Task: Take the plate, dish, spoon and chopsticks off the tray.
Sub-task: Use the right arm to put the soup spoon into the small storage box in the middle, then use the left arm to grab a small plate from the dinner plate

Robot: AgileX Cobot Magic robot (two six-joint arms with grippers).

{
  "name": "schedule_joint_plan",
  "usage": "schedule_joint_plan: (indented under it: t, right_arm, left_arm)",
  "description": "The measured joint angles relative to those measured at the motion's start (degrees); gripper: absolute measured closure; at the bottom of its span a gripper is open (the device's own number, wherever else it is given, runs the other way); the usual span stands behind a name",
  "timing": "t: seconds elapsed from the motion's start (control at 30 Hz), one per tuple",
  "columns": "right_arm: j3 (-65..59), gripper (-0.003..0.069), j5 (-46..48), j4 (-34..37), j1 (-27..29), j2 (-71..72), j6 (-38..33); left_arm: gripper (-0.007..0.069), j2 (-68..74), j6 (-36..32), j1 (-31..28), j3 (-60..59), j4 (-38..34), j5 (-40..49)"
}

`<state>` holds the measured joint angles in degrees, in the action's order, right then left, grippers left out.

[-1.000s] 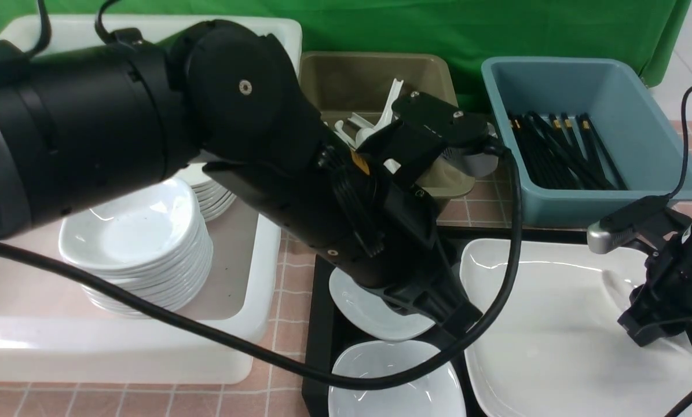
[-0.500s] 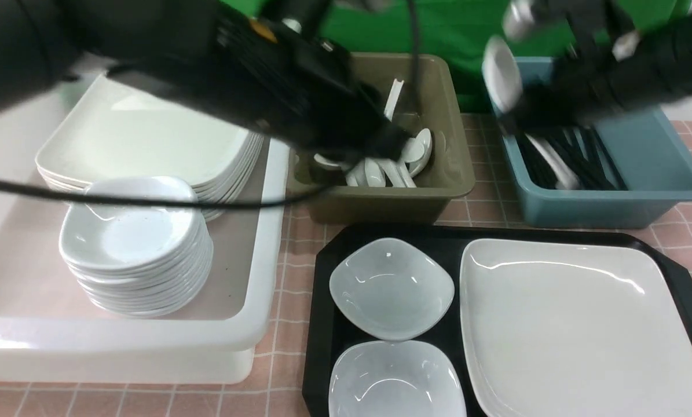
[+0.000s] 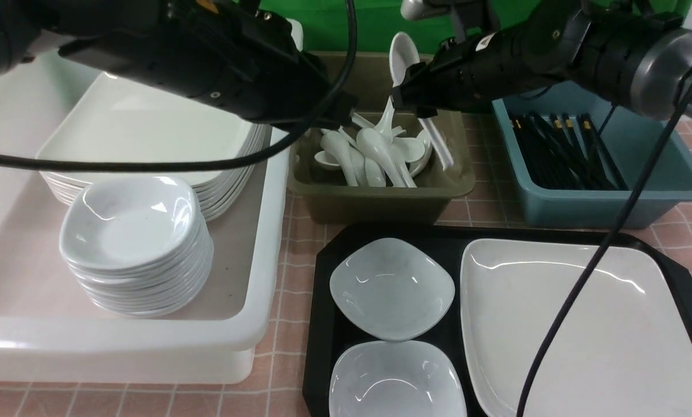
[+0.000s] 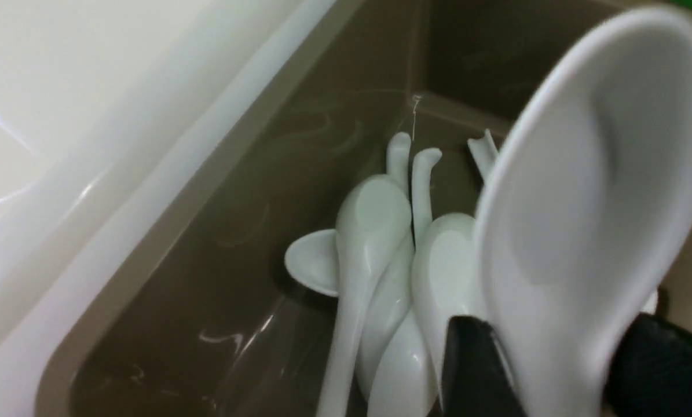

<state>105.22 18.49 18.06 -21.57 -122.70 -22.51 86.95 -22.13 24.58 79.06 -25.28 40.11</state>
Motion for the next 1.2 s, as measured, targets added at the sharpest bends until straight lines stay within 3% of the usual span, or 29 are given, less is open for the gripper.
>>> schedule_joint_plan:
  t: [0.13,0.27,0.3,0.4,0.47,0.57,0.77,0.9,0.93,1.2]
  right_arm:
    - [0.00,0.0160,1.28,-0.20,0.00,1.15,0.99]
    - [0.00,0.0184,8.33,-0.81,0.28,5.63,1.05]
    - [0.01,0.0237,13.46,-2.05,0.63,8.63,1.05]
    - [0.08,0.0498,28.29,-6.75,1.64,16.30,1.05]
    - [0.20,0.0594,36.59,-9.01,2.84,21.24,1.05]
    - [-0.12,0.0629,45.85,-10.60,4.35,26.99,1.11]
    - [-8.44,0.0629,46.34,-9.97,4.92,40.03,1.27]
    - [-17.59,0.0629,45.90,-6.25,4.92,49.79,1.27]
    - [-21.96,0.0629,44.78,-5.06,4.92,53.79,1.27]
    - [-32.85,0.0629,39.92,-3.90,4.92,64.35,1.27]
  left_arm:
    - [0.0626,0.00,0.00,0.45,0.00,0.43,3.01]
    - [0.0626,0.00,0.00,2.97,0.00,1.93,6.67]
    - [0.0626,0.00,0.00,4.18,0.00,2.74,8.40]
    - [0.0626,0.53,0.22,9.12,0.05,5.12,15.90]
    - [0.0625,1.59,1.11,12.00,0.05,6.03,19.46]
    - [0.0623,3.70,4.74,14.99,0.05,7.41,21.43]
    - [0.0577,10.58,10.21,16.97,0.05,12.20,21.59]
    - [0.0482,15.96,10.55,16.97,0.05,13.93,20.02]
    - [0.0420,18.40,10.55,16.97,0.05,14.38,18.98]
    - [0.0168,23.64,10.55,16.86,0.05,17.00,13.13]
